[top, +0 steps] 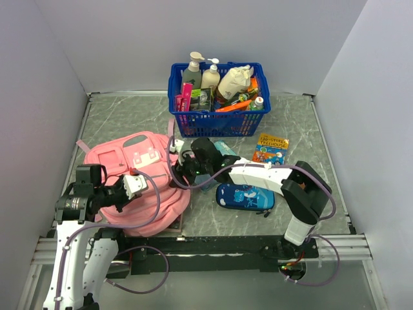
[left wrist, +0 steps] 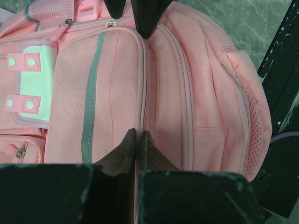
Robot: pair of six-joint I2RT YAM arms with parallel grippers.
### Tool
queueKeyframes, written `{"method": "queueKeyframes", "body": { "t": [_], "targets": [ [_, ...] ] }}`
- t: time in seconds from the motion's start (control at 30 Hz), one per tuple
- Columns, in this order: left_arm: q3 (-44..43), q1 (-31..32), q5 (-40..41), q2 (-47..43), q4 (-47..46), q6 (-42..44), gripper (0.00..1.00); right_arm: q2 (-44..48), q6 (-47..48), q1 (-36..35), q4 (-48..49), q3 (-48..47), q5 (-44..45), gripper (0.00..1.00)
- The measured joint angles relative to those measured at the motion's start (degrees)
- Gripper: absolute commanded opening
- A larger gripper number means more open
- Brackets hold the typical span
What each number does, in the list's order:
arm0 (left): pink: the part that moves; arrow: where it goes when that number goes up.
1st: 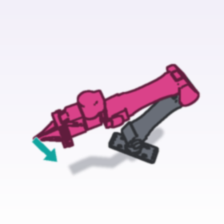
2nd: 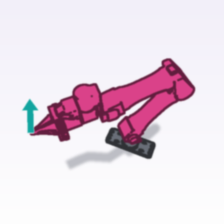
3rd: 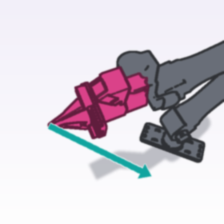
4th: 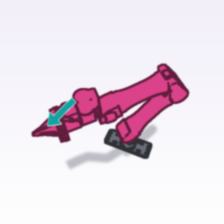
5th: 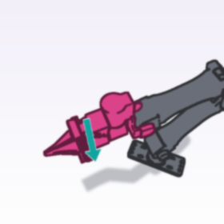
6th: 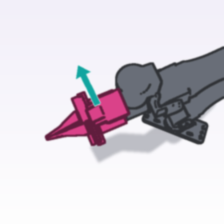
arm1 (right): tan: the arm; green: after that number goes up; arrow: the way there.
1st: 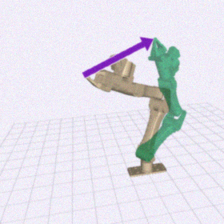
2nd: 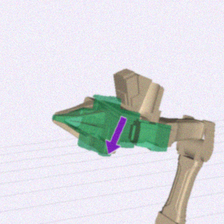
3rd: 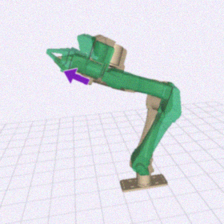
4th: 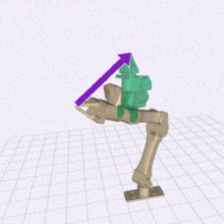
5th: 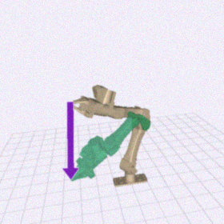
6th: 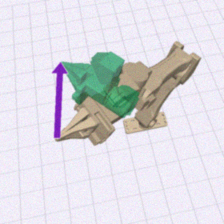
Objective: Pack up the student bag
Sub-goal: Unzip the student bag at the center of the board.
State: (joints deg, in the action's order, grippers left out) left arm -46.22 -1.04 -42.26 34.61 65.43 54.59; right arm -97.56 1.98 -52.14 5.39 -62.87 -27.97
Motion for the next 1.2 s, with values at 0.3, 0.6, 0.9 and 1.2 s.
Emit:
{"method": "queueKeyframes", "body": {
  "t": [0.3,0.6,0.9,1.2],
  "targets": [
    [0.00,0.00,0.07,-0.02,-0.07,0.17,0.01,-2.36,-1.18,1.18,0.63,-1.97,-1.14,0.25],
    [1.03,0.00,-0.37,-0.52,-2.19,-1.64,0.01,-2.91,-2.71,1.73,1.68,-1.75,-2.36,0.00],
    [4.66,0.13,-2.25,-0.55,-9.18,-6.40,0.01,5.62,-4.02,1.44,3.98,6.27,1.77,0.00],
    [5.73,0.26,-4.24,-0.11,-12.41,-7.72,0.81,12.07,-3.87,-2.80,1.79,11.19,9.53,0.00]
  ]
}}
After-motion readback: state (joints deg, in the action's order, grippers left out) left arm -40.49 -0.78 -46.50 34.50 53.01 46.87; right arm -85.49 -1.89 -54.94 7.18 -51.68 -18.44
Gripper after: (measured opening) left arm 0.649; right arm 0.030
